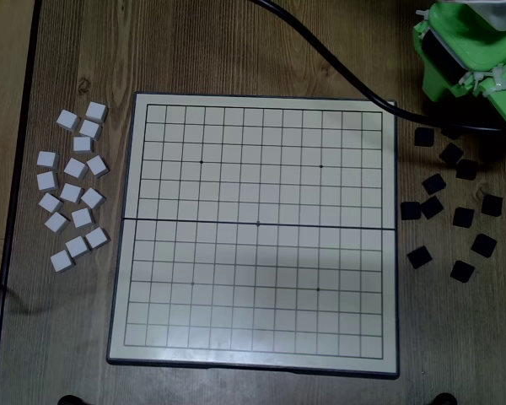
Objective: Grasp a Black stone and put it on the board on position (0,0).
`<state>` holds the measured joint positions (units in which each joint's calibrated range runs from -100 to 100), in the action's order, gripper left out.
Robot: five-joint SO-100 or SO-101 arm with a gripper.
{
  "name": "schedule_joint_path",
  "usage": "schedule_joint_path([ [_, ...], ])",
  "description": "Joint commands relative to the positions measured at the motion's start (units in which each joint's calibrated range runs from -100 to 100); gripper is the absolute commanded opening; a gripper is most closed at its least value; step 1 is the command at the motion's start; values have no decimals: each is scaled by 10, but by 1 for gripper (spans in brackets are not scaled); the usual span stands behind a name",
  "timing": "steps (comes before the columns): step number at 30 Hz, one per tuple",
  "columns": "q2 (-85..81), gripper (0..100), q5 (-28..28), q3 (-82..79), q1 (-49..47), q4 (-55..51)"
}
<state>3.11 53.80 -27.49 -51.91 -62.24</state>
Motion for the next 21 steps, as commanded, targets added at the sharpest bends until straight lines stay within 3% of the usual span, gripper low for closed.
schedule_joint_path([
  [1,-53,12,-2,11,8,4],
  [21,-39,12,26,1,11,8],
])
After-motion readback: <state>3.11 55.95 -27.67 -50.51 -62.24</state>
